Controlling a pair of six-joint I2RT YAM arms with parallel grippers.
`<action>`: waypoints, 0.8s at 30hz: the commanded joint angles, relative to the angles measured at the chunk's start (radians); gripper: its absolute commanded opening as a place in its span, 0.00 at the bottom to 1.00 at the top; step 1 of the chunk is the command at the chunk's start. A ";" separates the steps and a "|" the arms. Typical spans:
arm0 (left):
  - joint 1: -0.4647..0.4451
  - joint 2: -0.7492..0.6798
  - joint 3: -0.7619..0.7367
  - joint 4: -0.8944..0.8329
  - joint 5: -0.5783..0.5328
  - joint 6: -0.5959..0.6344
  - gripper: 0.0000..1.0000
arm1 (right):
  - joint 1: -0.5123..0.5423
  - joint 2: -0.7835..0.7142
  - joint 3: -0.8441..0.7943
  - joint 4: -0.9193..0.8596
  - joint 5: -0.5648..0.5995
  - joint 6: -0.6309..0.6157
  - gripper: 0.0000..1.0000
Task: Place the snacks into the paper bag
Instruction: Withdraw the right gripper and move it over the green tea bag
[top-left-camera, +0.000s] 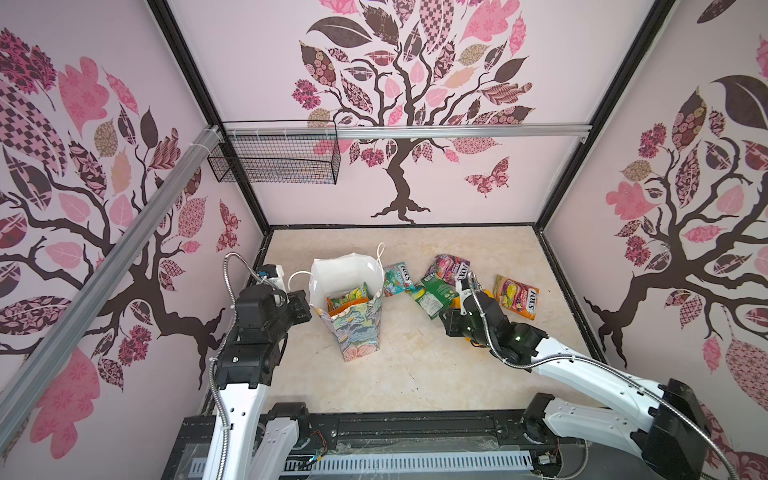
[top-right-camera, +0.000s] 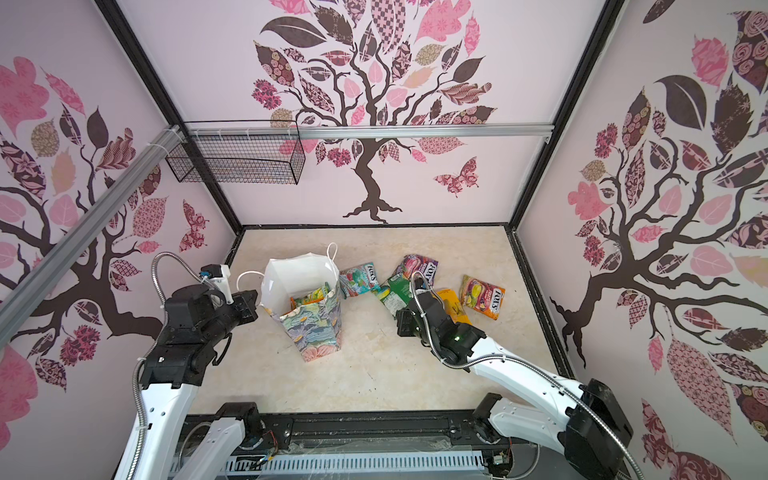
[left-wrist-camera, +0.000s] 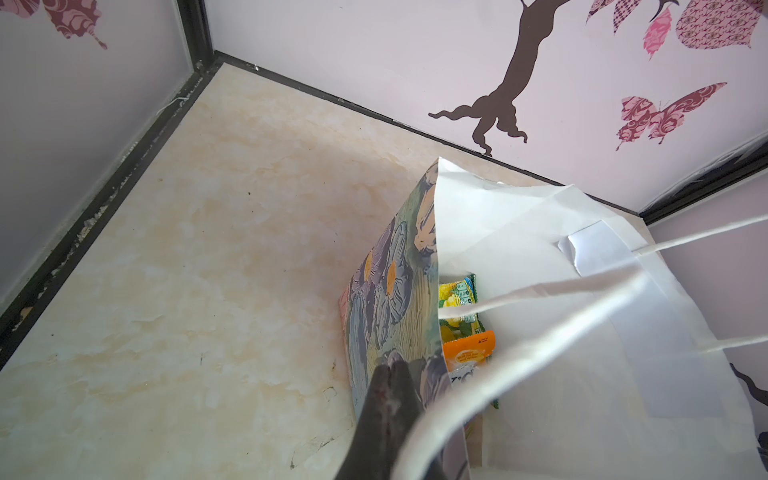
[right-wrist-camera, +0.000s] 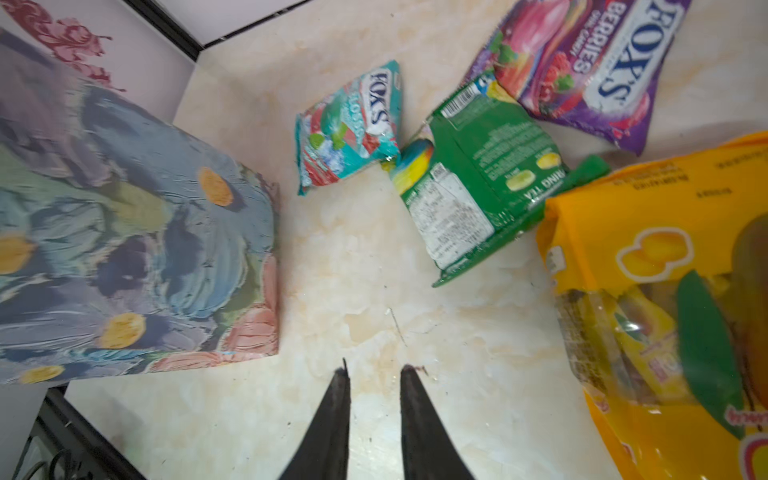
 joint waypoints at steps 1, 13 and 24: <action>0.004 -0.010 0.038 -0.010 -0.003 0.010 0.02 | -0.013 0.040 -0.017 0.120 -0.057 0.029 0.25; 0.003 -0.044 0.016 0.010 -0.014 0.006 0.02 | -0.025 0.147 -0.099 0.268 -0.080 0.056 0.30; 0.004 -0.051 0.026 0.012 -0.011 0.008 0.02 | -0.029 0.201 -0.132 0.341 -0.075 0.024 0.36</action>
